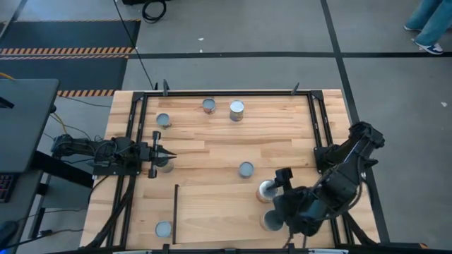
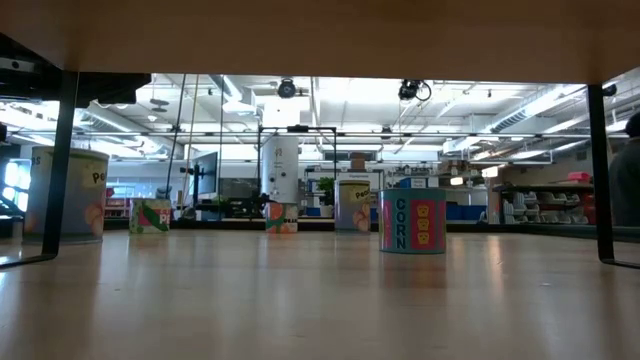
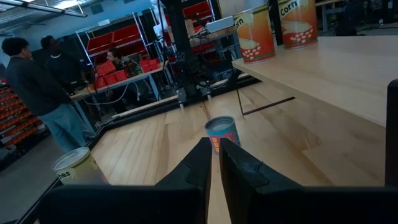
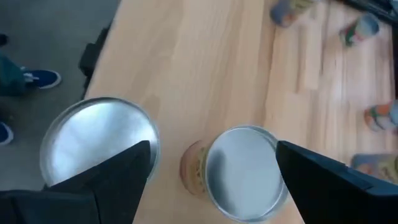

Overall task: Pick and place cans onto a shelf
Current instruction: Adjust the large canned corns on the shelf

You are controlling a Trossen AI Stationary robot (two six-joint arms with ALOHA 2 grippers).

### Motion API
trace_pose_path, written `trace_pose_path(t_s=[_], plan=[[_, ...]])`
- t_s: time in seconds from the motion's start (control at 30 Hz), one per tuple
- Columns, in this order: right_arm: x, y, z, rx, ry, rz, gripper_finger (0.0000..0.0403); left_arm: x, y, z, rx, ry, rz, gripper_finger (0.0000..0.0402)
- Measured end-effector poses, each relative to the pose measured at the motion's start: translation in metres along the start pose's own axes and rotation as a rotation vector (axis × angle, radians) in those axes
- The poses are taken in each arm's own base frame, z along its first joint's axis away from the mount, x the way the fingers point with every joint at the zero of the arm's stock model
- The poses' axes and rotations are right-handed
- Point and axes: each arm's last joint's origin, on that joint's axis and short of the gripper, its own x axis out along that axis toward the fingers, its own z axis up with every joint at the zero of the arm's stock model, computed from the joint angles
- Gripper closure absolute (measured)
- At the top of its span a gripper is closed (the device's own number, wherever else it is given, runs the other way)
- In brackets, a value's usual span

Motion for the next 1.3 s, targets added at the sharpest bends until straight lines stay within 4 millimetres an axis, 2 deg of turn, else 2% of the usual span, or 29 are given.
trace_pose_path(t_s=[0.13,0.37,0.57,0.87,1.3], plan=[[0.015,-0.005,-0.001,0.116,0.06,0.024,0.0048,0.0,0.0,0.0,0.0,0.0,0.0,0.0363],[0.03,-0.016,0.003,0.29,0.116,0.103,0.0048,0.0,0.0,0.0,0.0,0.0,0.0,0.0363],[0.031,-0.022,0.004,0.393,0.151,0.154,0.0048,0.0,0.0,0.0,0.0,0.0,0.0,0.0363],[0.024,-0.012,0.002,0.363,0.159,0.184,0.0048,0.0,0.0,0.0,0.0,0.0,0.0,0.0363],[0.025,-0.014,-0.001,0.273,0.157,0.12,0.0048,0.0,0.0,0.0,0.0,0.0,0.0,0.0363]])
